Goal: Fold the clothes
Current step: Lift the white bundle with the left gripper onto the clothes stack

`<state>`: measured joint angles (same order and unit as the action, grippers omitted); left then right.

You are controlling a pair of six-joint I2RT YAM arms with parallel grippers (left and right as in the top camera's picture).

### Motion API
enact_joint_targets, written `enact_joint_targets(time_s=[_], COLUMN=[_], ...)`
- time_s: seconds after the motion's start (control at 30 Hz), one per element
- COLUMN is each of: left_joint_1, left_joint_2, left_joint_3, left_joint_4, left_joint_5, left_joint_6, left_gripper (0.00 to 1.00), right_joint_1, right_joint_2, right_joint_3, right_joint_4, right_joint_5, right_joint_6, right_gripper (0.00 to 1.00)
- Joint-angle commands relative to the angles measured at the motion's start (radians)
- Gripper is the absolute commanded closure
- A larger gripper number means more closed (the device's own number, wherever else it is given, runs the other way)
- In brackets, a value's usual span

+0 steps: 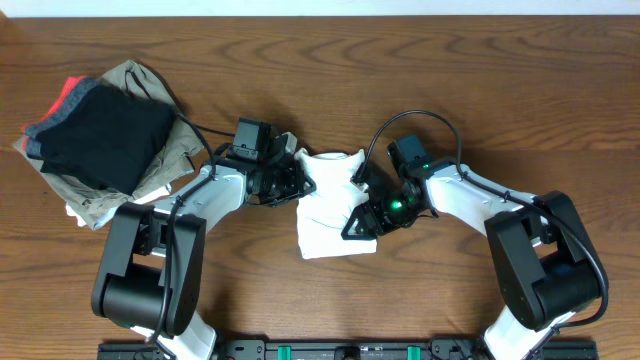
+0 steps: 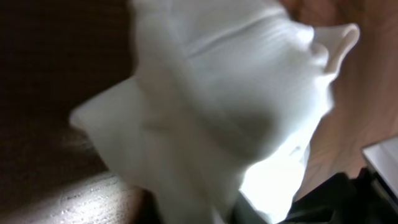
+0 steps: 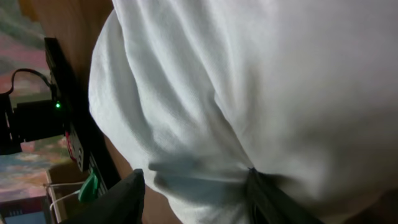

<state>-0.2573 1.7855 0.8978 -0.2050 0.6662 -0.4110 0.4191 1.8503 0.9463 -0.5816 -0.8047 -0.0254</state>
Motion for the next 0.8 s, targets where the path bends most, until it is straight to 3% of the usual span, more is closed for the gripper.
enact_joint_targets(time_s=[0.0, 0.2, 0.4, 0.77], left_joint_1=[0.001, 0.027, 0.066, 0.223], left_joint_2=[0.011, -0.031, -0.108, -0.121], left_joint_3=[-0.002, 0.061, 0.182, 0.474], left_joint_4=[0.013, -0.037, -0.209, -0.339], left_joint_5=[-0.008, -0.048, -0.332, -0.481], left_joint_6=[0.002, 0.045, 0.150, 0.314], left_gripper=[0.94, 0.94, 0.94, 0.94], right_joint_1=[-0.007, -0.061, -0.222, -0.461], right_joint_2=[0.042, -0.005, -0.179, -0.386], right_joint_3=[-0.016, 0.019, 0.074, 0.074], right_joint_4=[-0.013, -0.072, -0.188, -0.369], right_joint_5=[0.127, 0.127, 0.128, 0.129], right_joint_6=[0.013, 0.014, 0.013, -0.108], right_gripper=[0.51, 0.57, 0.53, 0.47])
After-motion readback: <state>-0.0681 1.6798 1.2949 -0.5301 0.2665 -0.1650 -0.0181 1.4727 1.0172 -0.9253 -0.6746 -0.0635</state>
